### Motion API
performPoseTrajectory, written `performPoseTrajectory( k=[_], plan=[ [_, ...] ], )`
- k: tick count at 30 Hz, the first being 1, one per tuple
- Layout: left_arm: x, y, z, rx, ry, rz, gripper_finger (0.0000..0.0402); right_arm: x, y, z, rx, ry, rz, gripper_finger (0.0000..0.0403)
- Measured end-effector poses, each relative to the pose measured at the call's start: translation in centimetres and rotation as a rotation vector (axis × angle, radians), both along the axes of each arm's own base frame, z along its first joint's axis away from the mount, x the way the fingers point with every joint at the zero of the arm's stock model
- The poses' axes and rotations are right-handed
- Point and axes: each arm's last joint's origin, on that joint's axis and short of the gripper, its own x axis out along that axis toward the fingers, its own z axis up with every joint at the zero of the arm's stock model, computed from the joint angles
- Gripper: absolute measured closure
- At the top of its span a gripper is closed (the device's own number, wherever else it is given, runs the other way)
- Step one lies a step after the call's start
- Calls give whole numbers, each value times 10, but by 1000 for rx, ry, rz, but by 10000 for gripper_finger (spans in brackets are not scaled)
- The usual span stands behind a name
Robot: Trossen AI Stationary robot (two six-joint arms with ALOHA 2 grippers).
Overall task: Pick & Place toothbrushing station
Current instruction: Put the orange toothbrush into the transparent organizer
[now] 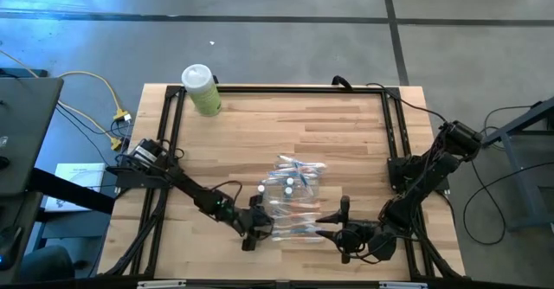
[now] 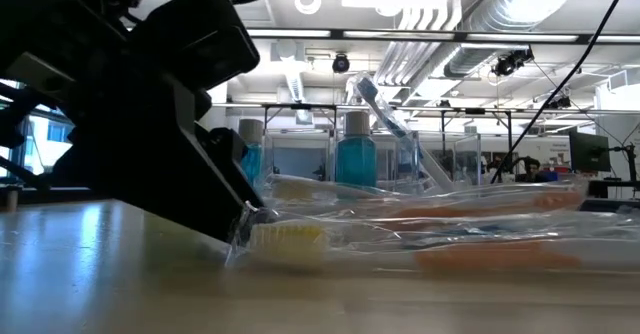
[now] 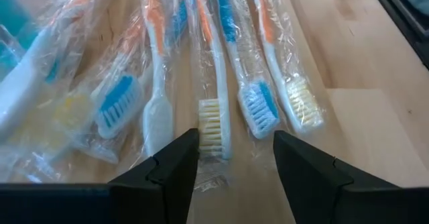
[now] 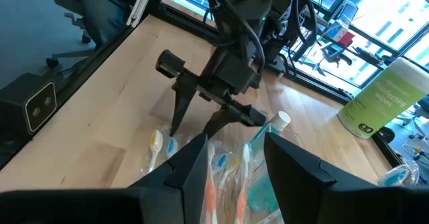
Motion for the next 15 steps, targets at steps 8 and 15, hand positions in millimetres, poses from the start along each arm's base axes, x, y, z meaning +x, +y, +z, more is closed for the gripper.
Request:
performPoseTrajectory(
  k=[8, 15],
  plan=[
    [1, 1, 0, -12, -5, -8, 221, 0, 0, 0, 1, 1, 2, 263],
    [1, 0, 0, -17, -6, -17, 291, 0, 0, 0, 2, 2, 5, 263]
  ],
)
